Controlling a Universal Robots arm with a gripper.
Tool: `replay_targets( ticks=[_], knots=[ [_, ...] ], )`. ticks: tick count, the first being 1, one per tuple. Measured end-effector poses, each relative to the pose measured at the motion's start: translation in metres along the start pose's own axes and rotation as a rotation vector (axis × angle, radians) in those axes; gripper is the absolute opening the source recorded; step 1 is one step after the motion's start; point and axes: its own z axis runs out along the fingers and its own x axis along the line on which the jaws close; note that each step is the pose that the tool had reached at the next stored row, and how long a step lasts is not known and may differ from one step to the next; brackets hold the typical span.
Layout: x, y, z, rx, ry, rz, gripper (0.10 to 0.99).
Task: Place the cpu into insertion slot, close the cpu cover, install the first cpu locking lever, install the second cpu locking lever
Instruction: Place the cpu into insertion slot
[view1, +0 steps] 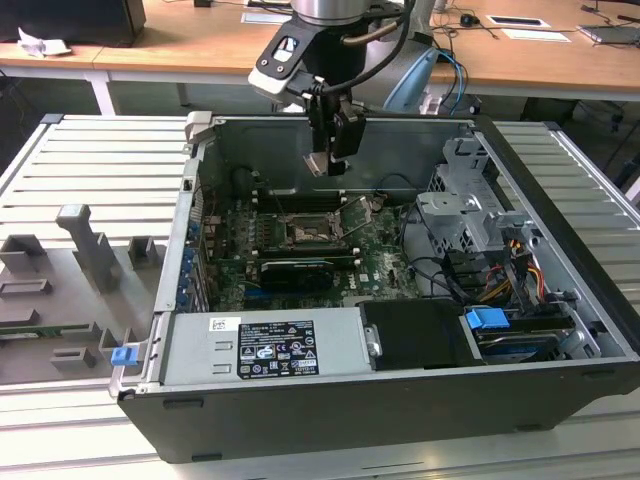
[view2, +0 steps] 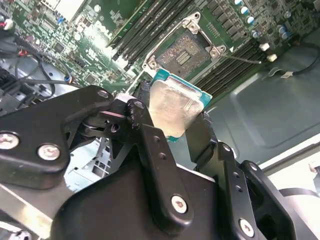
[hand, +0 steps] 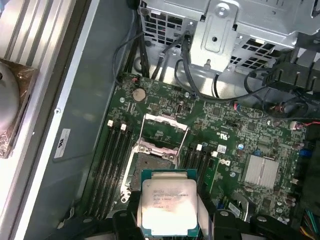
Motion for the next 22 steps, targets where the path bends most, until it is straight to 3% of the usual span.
replay_targets(
  ticks=[8, 12, 20, 22],
  knots=[
    [0.0, -0.0001, 0.0007, -0.001, -0.0085, 0.107, 0.529],
    [0.0, -0.0001, 0.0016, -0.001, -0.0104, 0.129, 0.529],
    [-0.0001, -0.001, 0.0124, 0.0, -0.0108, 0.138, 0.529],
    [-0.0001, -0.0013, 0.0163, -0.001, -0.0139, 0.175, 0.529]
  ],
)
